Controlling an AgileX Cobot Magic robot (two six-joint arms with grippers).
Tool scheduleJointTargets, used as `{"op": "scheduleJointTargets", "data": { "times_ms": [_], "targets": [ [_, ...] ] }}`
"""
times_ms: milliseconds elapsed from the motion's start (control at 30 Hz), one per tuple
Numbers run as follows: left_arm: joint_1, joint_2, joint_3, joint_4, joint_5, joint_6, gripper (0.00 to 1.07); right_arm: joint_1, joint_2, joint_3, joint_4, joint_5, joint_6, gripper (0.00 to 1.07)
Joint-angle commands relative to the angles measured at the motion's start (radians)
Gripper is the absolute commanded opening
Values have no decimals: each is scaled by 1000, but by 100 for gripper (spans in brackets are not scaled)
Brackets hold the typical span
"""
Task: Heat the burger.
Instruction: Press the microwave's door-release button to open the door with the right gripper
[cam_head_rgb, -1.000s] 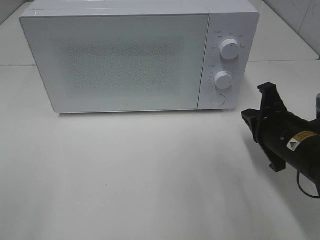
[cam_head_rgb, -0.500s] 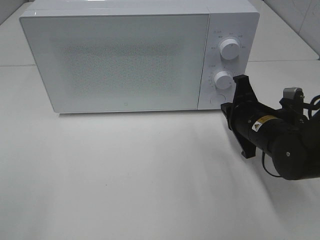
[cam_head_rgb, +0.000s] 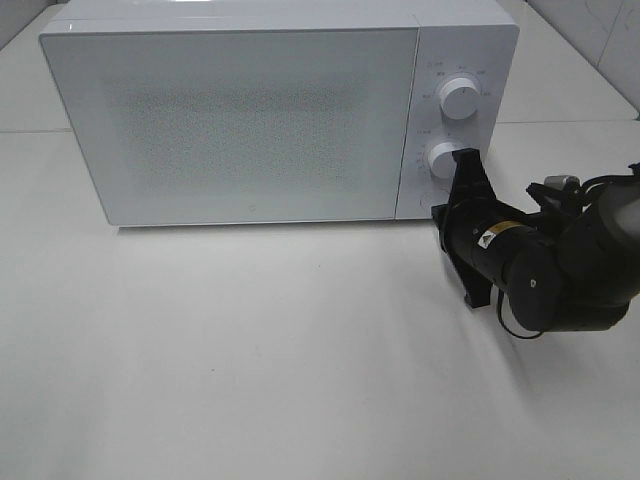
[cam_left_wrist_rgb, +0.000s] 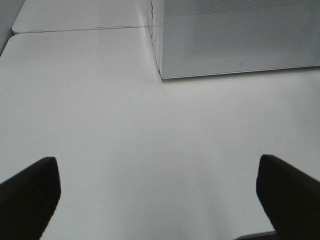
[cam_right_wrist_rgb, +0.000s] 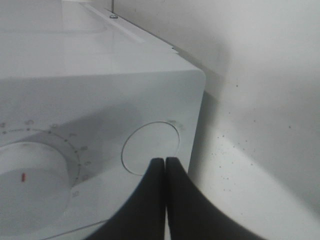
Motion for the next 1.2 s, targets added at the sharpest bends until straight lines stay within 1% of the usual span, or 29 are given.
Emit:
{"op": "scheduleJointTargets", "data": {
  "times_ms": [33, 167, 400, 433, 667, 900, 1200],
  "targets": [
    [2, -4, 2, -3, -1, -2, 102, 0, 1, -27, 2, 23, -24, 0],
    [2, -4, 2, -3, -1, -2, 102, 0, 2, -44, 26, 30, -41, 0],
    [2, -4, 2, -3, -1, -2, 102, 0, 2, -74, 29, 55, -57, 0],
    [2, -4, 2, -3, -1, -2, 102, -14, 2, -82, 25, 56, -62, 0],
    [2, -4, 2, -3, -1, -2, 102, -35, 2, -85, 19, 63, -62, 0],
    [2, -4, 2, -3, -1, -2, 102, -35, 2, -89, 18, 76, -61, 0],
    [2, -4, 2, -3, -1, -2, 102, -35, 2, -113, -30, 79, -51, 1]
  ]
}}
